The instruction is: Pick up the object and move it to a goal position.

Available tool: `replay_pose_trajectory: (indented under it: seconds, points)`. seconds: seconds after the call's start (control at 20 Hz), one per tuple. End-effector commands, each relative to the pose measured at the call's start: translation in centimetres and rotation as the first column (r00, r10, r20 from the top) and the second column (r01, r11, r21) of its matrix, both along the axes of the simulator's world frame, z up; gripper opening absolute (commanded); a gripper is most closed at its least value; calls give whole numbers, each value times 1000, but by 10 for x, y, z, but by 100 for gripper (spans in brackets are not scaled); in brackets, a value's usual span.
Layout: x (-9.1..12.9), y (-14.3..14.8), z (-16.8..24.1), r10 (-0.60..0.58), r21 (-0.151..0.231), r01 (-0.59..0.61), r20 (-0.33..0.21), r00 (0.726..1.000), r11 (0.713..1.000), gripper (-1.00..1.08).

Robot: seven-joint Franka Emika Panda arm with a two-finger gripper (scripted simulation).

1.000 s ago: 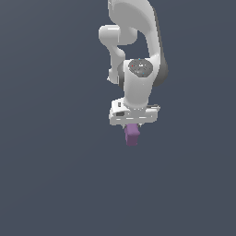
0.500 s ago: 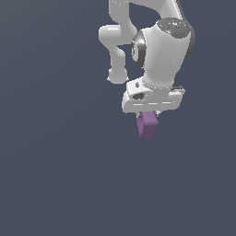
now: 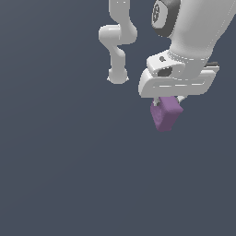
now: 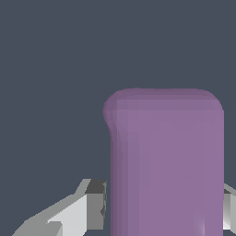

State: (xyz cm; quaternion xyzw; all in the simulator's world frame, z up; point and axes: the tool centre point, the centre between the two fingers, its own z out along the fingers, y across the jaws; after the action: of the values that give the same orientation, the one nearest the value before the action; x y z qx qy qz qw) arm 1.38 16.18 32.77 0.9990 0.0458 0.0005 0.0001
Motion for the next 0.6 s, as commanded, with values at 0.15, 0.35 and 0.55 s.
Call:
replay_pose_trajectory:
  seconds: [0.15, 0.35, 0.55]
  points:
    - [5, 14, 24, -1, 0, 1, -1, 1000, 1000, -100]
    - [8, 18, 33, -1, 0, 1, -1, 1000, 1000, -100]
    - [9, 20, 36, -1, 0, 1, -1, 1000, 1000, -100]
